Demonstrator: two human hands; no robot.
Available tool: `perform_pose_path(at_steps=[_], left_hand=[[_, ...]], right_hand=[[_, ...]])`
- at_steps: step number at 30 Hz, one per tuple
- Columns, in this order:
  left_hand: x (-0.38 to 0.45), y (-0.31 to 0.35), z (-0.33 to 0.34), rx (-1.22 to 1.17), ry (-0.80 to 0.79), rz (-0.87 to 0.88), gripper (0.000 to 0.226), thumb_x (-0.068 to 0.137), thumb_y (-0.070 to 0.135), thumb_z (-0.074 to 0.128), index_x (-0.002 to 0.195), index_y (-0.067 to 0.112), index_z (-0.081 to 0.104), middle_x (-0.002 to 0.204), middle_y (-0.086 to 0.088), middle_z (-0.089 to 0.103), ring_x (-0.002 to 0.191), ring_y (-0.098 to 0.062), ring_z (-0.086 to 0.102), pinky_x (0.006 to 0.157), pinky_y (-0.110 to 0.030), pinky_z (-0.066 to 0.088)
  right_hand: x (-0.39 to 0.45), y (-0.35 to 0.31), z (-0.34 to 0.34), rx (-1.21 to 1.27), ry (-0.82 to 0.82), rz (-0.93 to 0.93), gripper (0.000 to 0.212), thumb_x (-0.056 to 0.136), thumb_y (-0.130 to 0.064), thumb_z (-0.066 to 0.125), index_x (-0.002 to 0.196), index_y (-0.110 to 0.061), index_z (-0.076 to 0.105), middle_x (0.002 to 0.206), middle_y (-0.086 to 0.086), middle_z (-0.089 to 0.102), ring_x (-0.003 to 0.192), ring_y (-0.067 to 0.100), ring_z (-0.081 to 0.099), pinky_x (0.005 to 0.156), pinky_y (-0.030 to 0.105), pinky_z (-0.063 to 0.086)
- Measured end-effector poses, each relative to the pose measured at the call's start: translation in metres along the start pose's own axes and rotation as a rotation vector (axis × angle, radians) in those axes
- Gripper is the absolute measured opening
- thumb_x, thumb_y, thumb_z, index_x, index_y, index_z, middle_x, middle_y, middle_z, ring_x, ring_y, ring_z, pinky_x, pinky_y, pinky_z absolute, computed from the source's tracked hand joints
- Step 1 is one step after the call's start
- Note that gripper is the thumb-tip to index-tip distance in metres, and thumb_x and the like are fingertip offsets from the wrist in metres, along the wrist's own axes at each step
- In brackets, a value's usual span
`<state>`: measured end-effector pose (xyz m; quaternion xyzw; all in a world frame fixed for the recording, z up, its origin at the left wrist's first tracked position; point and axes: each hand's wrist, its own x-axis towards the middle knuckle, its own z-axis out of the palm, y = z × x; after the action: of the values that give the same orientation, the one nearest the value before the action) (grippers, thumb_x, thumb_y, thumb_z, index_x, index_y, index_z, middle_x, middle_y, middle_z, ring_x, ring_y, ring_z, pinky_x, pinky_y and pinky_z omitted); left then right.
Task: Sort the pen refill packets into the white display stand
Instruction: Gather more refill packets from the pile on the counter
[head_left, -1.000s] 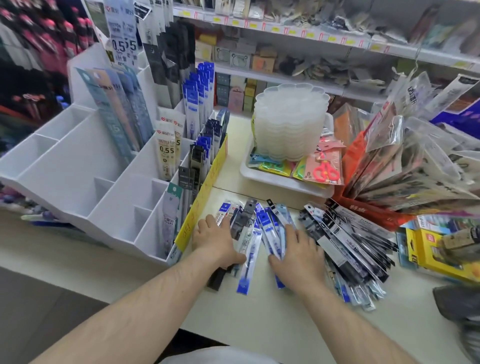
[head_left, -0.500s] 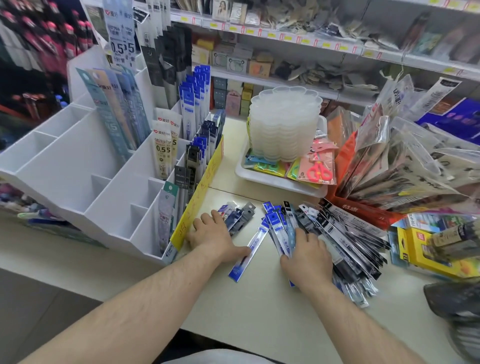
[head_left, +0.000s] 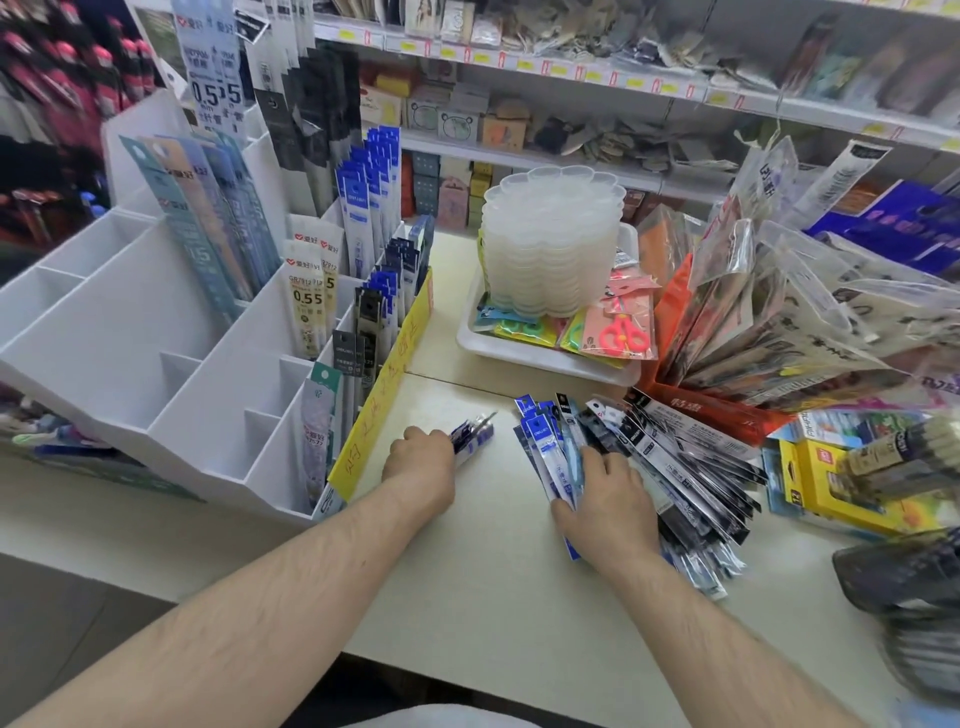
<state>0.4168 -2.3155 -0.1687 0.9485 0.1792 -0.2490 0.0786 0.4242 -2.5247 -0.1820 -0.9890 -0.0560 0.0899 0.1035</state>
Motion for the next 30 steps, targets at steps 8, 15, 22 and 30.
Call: perform_pose_path(at_steps=[8, 15, 22, 30], left_hand=[[-0.008, -0.025, 0.007, -0.071, 0.123, 0.095, 0.026, 0.087, 0.006, 0.052, 0.113, 0.012, 0.05, 0.11, -0.012, 0.06, 0.101, -0.031, 0.059, 0.075, -0.035, 0.047], [-0.018, -0.031, -0.021, -0.573, 0.166, 0.117, 0.035, 0.079, 0.014, 0.068, 0.107, 0.023, 0.051, 0.099, 0.001, 0.062, 0.088, -0.023, 0.06, 0.062, -0.027, 0.044], [-0.035, -0.025, -0.031, -1.381, 0.467, 0.215, 0.047, 0.082, -0.008, 0.067, 0.114, 0.023, 0.053, 0.096, 0.014, 0.067, 0.078, 0.012, 0.064, 0.072, -0.008, 0.049], [-0.029, -0.017, 0.008, -1.425, 0.599, 0.294, 0.059, 0.075, -0.012, 0.071, 0.111, 0.027, 0.045, 0.101, 0.003, 0.07, 0.086, 0.0, 0.068, 0.076, -0.016, 0.052]], right_hand=[[-0.005, 0.002, 0.003, -0.005, 0.15, -0.06, 0.063, 0.08, -0.051, 0.067, 0.132, -0.019, 0.054, 0.121, 0.005, 0.053, 0.114, 0.027, 0.048, 0.094, 0.041, 0.043], [-0.016, 0.0, -0.001, 0.381, 0.441, -0.223, 0.036, 0.075, -0.024, 0.07, 0.108, -0.009, 0.069, 0.101, 0.005, 0.062, 0.095, 0.029, 0.057, 0.084, 0.044, 0.049], [-0.025, -0.031, -0.016, 0.612, 0.107, -0.134, 0.033, 0.084, -0.015, 0.072, 0.116, -0.016, 0.068, 0.093, -0.011, 0.062, 0.078, 0.009, 0.057, 0.08, 0.024, 0.047], [-0.015, -0.082, 0.006, 0.609, -0.293, -0.313, 0.079, 0.082, -0.029, 0.073, 0.151, -0.027, 0.035, 0.139, -0.01, 0.047, 0.085, -0.004, 0.041, 0.092, 0.022, 0.043]])
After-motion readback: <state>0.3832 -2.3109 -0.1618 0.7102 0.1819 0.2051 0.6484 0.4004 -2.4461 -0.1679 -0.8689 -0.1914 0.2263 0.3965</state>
